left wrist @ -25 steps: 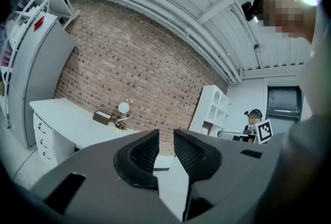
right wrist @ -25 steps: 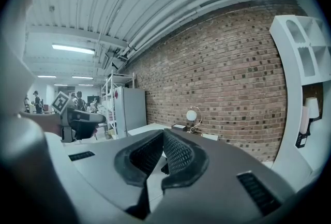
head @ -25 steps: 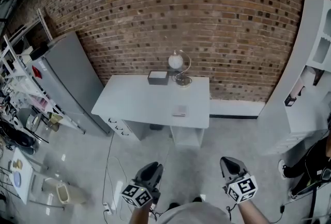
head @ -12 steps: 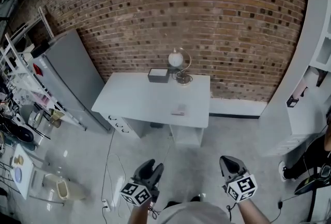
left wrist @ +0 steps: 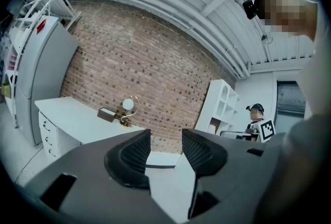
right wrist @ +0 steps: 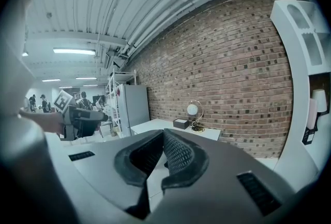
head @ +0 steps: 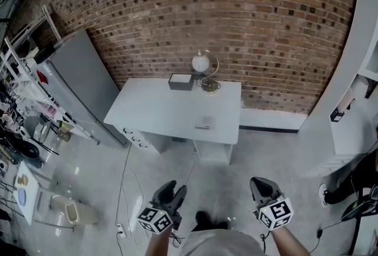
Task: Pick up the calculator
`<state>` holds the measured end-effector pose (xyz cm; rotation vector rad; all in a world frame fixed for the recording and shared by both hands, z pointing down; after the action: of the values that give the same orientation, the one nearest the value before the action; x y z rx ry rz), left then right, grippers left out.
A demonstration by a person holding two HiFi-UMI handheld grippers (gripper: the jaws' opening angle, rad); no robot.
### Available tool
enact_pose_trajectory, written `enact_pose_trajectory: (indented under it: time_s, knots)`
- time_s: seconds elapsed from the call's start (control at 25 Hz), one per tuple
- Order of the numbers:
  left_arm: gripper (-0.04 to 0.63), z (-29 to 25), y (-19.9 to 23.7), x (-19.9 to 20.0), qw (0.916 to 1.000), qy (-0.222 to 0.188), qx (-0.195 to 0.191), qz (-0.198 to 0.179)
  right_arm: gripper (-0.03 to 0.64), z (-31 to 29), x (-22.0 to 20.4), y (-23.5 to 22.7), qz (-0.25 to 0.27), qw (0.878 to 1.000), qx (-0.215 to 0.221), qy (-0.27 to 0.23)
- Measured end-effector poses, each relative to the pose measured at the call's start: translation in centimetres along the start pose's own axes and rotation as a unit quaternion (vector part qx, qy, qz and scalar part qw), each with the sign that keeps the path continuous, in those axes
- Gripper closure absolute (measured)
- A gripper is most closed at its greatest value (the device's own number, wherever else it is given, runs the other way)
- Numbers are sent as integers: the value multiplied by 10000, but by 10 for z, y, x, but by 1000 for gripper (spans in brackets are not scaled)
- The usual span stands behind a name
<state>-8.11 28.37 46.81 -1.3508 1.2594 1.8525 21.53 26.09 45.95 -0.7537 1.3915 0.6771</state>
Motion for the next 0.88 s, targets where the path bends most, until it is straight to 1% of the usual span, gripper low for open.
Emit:
enact_pose_trajectory:
  time_s: [0.2, 0.4, 0.6, 0.88]
  knots:
    - [385, -17, 8, -3, 10000, 80, 13, 19, 605, -14, -4, -11, -48, 10000, -31, 62]
    - [383, -41, 27, -4, 9999, 98, -62, 28, 606, -40, -12, -25, -26, 9999, -80, 117]
    - [383, -79, 58, -1, 9998, 148, -105, 34, 606, -79, -17, -42, -14, 9997, -138, 223]
    - [383, -134, 110, 14, 9994, 249, -213, 59, 605, -152, -21, -62, 21, 9991, -216, 354]
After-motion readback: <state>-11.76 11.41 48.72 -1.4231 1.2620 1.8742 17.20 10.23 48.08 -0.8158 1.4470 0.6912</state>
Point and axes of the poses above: the fingertips, and each gripper's own axes: z backward along the fingers, y to its left, x out of its top, the point moved 4 cm from there along z, backward along the fingers, and after that the axes turned 12 degrees about -y, right-handed, at the moved point
